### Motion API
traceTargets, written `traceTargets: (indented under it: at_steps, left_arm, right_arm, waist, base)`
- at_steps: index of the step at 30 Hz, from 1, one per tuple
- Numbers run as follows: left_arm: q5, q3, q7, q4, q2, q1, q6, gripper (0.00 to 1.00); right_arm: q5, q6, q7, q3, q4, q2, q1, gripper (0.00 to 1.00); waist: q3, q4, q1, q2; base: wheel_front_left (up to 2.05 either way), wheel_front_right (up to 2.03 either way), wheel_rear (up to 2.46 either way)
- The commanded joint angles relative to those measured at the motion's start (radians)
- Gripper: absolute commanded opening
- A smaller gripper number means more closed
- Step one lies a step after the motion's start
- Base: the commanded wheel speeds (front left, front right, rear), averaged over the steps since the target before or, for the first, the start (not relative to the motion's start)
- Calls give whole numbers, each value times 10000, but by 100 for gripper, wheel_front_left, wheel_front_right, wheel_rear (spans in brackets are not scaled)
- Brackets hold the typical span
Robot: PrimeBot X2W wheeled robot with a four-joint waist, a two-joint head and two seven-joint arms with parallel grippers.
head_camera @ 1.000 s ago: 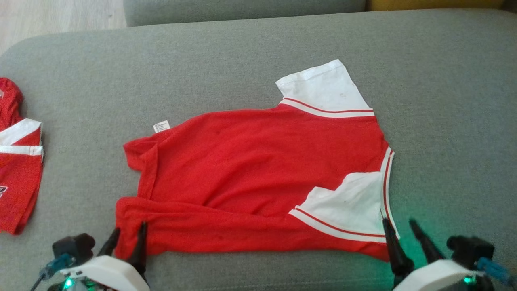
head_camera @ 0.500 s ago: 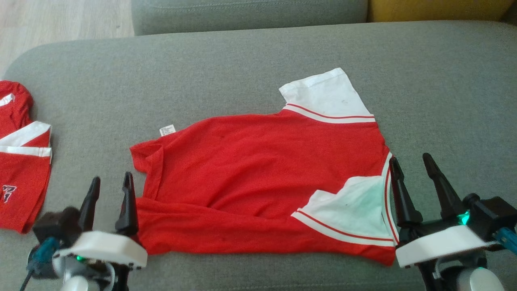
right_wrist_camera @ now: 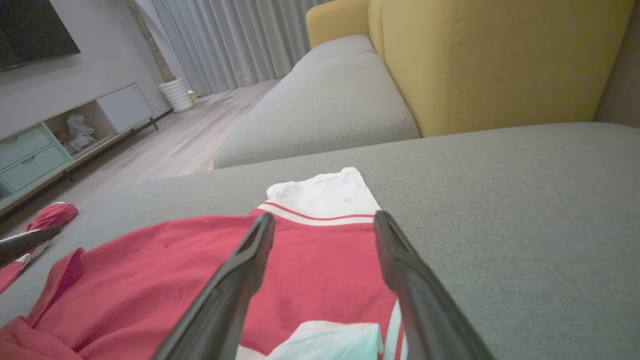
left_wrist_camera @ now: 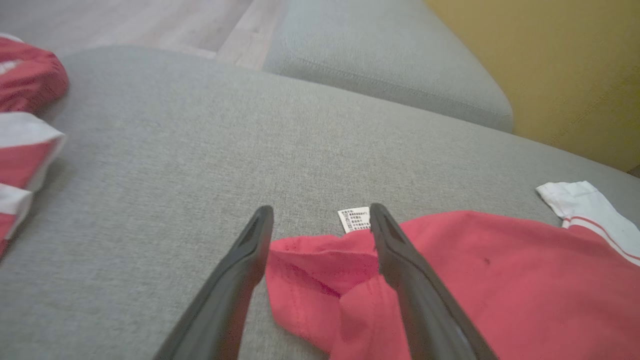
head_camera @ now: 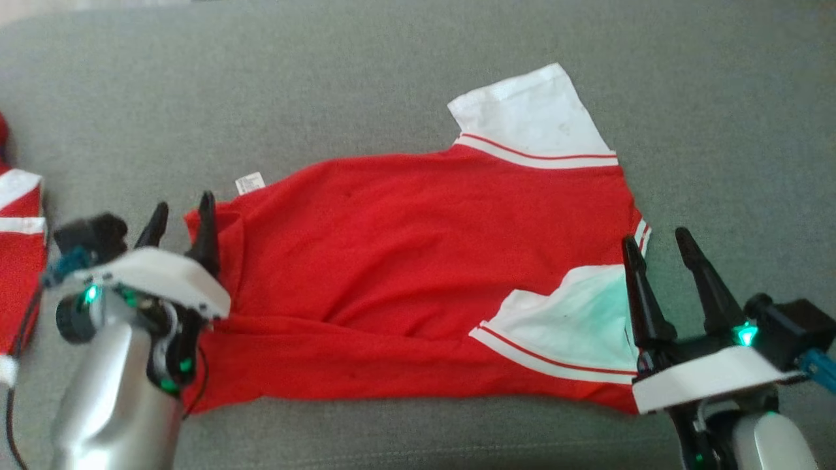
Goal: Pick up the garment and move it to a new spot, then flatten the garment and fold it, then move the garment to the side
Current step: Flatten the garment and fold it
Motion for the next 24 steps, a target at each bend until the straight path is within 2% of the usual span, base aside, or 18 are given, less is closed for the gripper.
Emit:
traceTargets:
  at_steps: [1, 4, 5, 6, 9, 10, 15, 20, 24]
  left_arm:
    - [-175, 423, 55, 320, 198, -714, -135, 100]
    - [-422, 439, 321, 1602, 209, -1374, -434, 100]
    - [-481, 414, 450, 1972, 214, -1518, -528, 85]
    - [-535, 387, 575, 2297, 216, -1630, -612, 56]
    - [-708, 359, 820, 3045, 174, -1855, -811, 20]
    - [-769, 349, 873, 3219, 143, -1905, -890, 0]
    - [-644, 64, 753, 3686, 121, -2154, -1178, 0]
    - [-437, -5, 82, 3771, 182, -2371, -1160, 0]
    - [-329, -73, -420, 3819, 119, -2627, -1158, 0]
  right_arm:
    - [87, 73, -95, 280, -290, -68, -425, 100]
    - [107, 73, -136, 341, -160, -68, -536, 100]
    - [109, 73, -149, 352, -120, -68, -557, 100]
    - [116, 73, -159, 342, -81, -68, -568, 100]
    - [156, 73, -164, 281, 27, -68, -573, 100]
    - [167, 73, -161, 258, 53, -68, -572, 100]
    - [246, 73, -176, 168, 149, -68, -619, 100]
    - [299, 73, -163, 9, 418, -68, -964, 100]
    - [191, 73, -116, -296, 1098, -81, -1989, 100]
  waist:
    - [304, -108, 0, 0]
    - [411, -193, 0, 0]
    - [421, -218, 0, 0]
    - [424, -237, 0, 0]
    - [392, -269, 0, 0]
    - [383, -267, 0, 0]
    - [347, -223, 0, 0]
    - [344, -200, 0, 0]
    - [463, -39, 0, 0]
  base:
    - [0, 0, 0]
    - [0, 0, 0]
    - [0, 0, 0]
    - [0, 0, 0]
    - [0, 0, 0]
    - [0, 0, 0]
    - [0, 0, 0]
    - [0, 0, 0]
    - [0, 0, 0]
